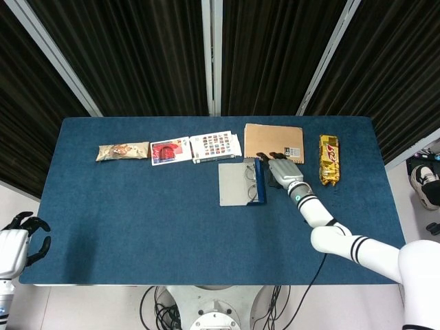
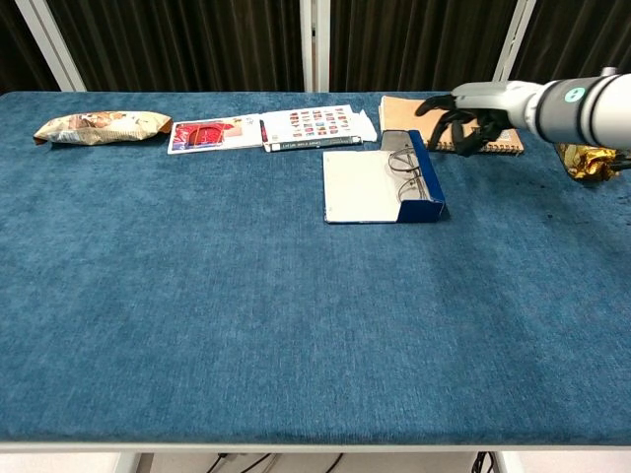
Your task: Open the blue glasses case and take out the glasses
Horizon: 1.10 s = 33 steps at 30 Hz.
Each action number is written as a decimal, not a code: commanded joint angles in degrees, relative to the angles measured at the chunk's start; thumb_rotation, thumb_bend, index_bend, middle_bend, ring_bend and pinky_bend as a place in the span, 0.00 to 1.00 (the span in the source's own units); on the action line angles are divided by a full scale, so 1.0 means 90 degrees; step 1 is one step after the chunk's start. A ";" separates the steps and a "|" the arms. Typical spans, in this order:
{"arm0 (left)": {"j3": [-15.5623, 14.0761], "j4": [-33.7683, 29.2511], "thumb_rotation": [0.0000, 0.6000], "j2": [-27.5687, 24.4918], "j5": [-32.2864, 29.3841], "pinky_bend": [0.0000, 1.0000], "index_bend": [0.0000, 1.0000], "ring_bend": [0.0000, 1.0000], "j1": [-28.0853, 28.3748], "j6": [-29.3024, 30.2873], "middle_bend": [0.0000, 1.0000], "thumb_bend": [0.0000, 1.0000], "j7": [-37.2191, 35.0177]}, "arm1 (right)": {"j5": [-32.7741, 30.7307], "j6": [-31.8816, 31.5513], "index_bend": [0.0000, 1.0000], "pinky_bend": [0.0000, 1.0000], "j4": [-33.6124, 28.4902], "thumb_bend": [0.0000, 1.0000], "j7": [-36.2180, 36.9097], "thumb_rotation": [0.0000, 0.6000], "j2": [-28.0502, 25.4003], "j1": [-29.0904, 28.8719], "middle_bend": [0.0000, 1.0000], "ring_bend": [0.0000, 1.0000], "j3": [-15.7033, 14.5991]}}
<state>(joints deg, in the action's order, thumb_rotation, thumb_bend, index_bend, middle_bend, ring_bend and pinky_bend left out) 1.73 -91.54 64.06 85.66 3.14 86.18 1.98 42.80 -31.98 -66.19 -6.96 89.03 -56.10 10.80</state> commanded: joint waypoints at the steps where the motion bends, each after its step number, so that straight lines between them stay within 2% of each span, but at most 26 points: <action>1: 0.0000 0.0002 1.00 -0.0002 0.0000 0.52 0.49 0.21 0.0000 -0.0001 0.42 0.40 -0.0008 | -0.0107 0.0077 0.03 0.00 0.0115 0.93 -0.0124 1.00 0.0246 -0.0206 0.25 0.00 0.0063; 8: -0.0003 0.0011 1.00 -0.0005 0.0008 0.52 0.49 0.21 -0.0002 0.0000 0.42 0.40 -0.0040 | 0.0068 0.0125 0.03 0.00 -0.0011 0.93 -0.0224 1.00 0.0548 -0.0586 0.25 0.00 0.0226; 14: -0.0006 0.0016 1.00 -0.0014 0.0010 0.52 0.49 0.21 -0.0003 -0.0004 0.42 0.40 -0.0077 | 0.0386 0.0174 0.03 0.00 -0.0453 0.93 -0.0300 1.00 0.0640 -0.0812 0.25 0.00 0.0230; 20: -0.0009 0.0023 1.00 -0.0025 0.0017 0.52 0.49 0.21 0.0001 -0.0014 0.42 0.40 -0.0121 | 0.0945 0.0118 0.03 0.00 -0.1329 0.93 -0.0316 1.00 0.0352 -0.0719 0.26 0.00 0.0012; 25: -0.0013 0.0024 1.00 -0.0026 0.0026 0.52 0.49 0.21 -0.0001 -0.0008 0.42 0.40 -0.0122 | 0.1463 -0.0090 0.03 0.00 -0.2041 0.90 -0.0341 1.00 -0.0116 -0.0450 0.27 0.00 -0.0297; 27: -0.0011 0.0020 1.00 -0.0024 0.0021 0.52 0.49 0.21 0.0003 -0.0015 0.42 0.40 -0.0107 | 0.1596 -0.0290 0.03 0.00 -0.2161 0.80 -0.0359 1.00 -0.0238 -0.0342 0.27 0.00 -0.0353; 29: -0.0009 0.0011 1.00 -0.0024 0.0018 0.52 0.49 0.21 0.0007 -0.0020 0.42 0.40 -0.0086 | 0.1684 -0.0466 0.05 0.00 -0.2120 0.64 -0.0372 1.00 -0.0265 -0.0291 0.26 0.00 -0.0335; 31: -0.0009 0.0001 1.00 -0.0021 0.0016 0.52 0.49 0.21 0.0003 -0.0013 0.42 0.40 -0.0064 | 0.1783 -0.0632 0.11 0.00 -0.1957 0.49 -0.0433 1.00 -0.0212 -0.0284 0.26 0.00 -0.0305; 33: -0.0007 -0.0007 1.00 -0.0019 0.0009 0.52 0.49 0.21 0.0000 -0.0009 0.42 0.40 -0.0055 | 0.1866 -0.0717 0.16 0.00 -0.1737 0.40 -0.0545 1.00 -0.0105 -0.0330 0.26 0.00 -0.0292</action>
<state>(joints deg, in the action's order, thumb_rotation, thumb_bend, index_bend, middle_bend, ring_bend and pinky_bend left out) 1.66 -91.58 63.89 85.75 3.14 86.10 1.48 58.61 -37.54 -83.53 -10.91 87.38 -59.01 8.13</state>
